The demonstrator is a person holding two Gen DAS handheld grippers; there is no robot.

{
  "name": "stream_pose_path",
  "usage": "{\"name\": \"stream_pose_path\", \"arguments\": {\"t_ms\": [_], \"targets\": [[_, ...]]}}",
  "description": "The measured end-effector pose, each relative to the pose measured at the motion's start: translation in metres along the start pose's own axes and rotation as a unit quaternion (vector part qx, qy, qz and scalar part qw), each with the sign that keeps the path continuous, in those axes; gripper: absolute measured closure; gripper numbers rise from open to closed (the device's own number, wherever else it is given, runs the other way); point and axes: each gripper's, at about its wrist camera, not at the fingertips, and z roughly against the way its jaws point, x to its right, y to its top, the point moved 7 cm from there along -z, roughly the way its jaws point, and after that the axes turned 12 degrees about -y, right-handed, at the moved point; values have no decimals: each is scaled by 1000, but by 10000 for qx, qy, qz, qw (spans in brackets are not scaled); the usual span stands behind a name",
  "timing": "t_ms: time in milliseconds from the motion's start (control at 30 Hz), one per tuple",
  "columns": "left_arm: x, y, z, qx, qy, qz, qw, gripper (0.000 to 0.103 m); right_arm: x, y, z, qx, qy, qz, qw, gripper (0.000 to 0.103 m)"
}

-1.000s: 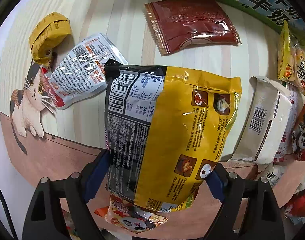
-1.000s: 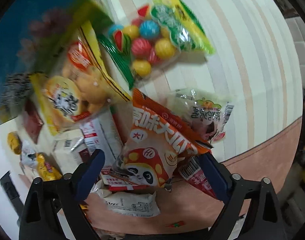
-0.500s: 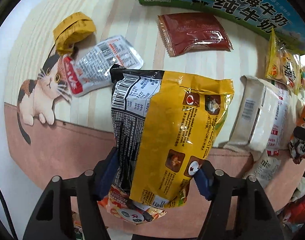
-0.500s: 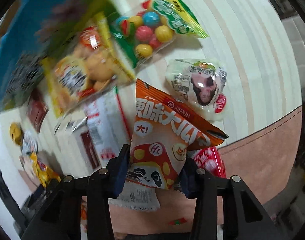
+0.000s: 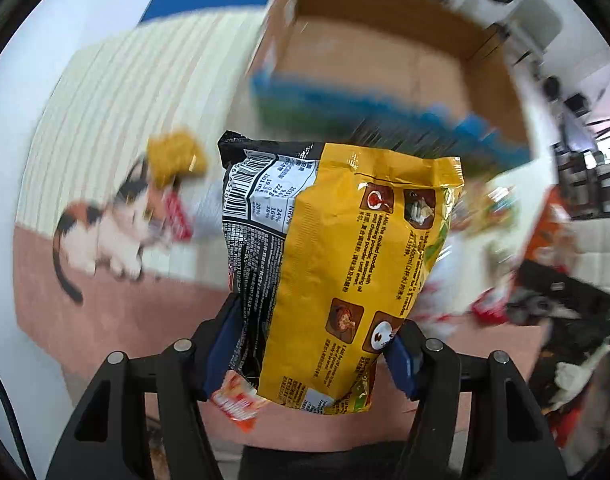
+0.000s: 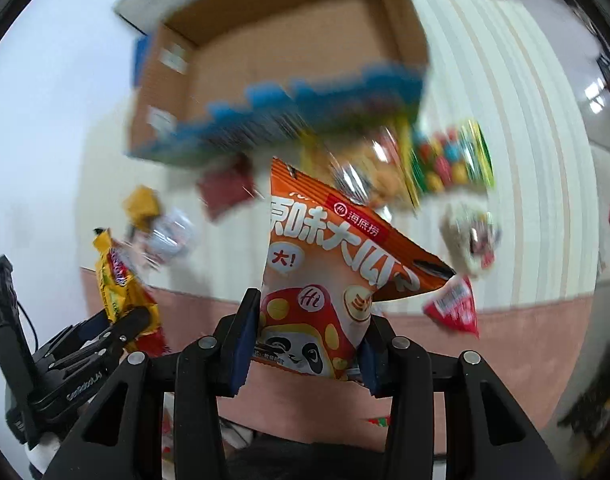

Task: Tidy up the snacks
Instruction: 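Carry both bags into the cardboard box and open both grippers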

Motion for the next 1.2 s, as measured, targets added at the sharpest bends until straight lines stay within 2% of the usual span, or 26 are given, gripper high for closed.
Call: {"name": "stream_pose_path", "arguments": {"t_ms": [100, 167, 267, 333, 400, 467, 633, 700, 967, 1000, 1033, 1067, 1100, 1200], "targets": [[34, 48, 20, 149, -377, -117, 9991, 40, -18, 41, 27, 339, 166, 98, 9992, 57], [54, 88, 28, 182, -544, -238, 9981, 40, -20, 74, 47, 608, 105, 213, 9979, 57], [62, 148, 19, 183, -516, -230, 9982, 40, -22, 120, 53, 849, -48, 402, 9956, 57], [63, 179, 6, 80, -487, -230, 9985, 40, -20, 147, 50, 840, -64, 561, 9949, 57], [60, 214, -17, -110, -450, -129, 9988, 40, -21, 173, 37, 650, -64, 637, 9958, 57], [54, 239, -41, -270, -437, 12, 9987, 40, -15, 198, 24, 518, -230, 753, 9956, 57], [64, 273, -82, -679, -503, 102, 9964, 40, -4, 240, -8, 258, -516, 936, 9939, 57], [69, 281, -97, -810, -478, 74, 9955, 40, -16, 256, -34, 193, -617, 995, 9929, 57], [87, 297, -135, -1184, -483, -58, 9918, 40, -25, 282, -77, -56, -706, 1073, 9917, 54], [88, 298, -137, -1190, -478, -76, 9917, 39, -24, 285, -79, -49, -743, 1098, 9912, 44], [86, 298, -138, -1193, -484, -151, 9916, 38, -27, 285, -79, -38, -792, 1113, 9906, 21], [86, 298, -140, -1192, -449, -127, 9918, 38, -26, 288, -79, -28, -846, 1110, 9902, 12], [84, 298, -141, -1181, -405, -101, 9921, 36, -28, 290, -81, -38, -840, 1099, 9904, 8], [85, 298, -139, -1045, -317, -151, 9939, 12, -26, 291, -80, -119, -778, 946, 9924, 8]]}}
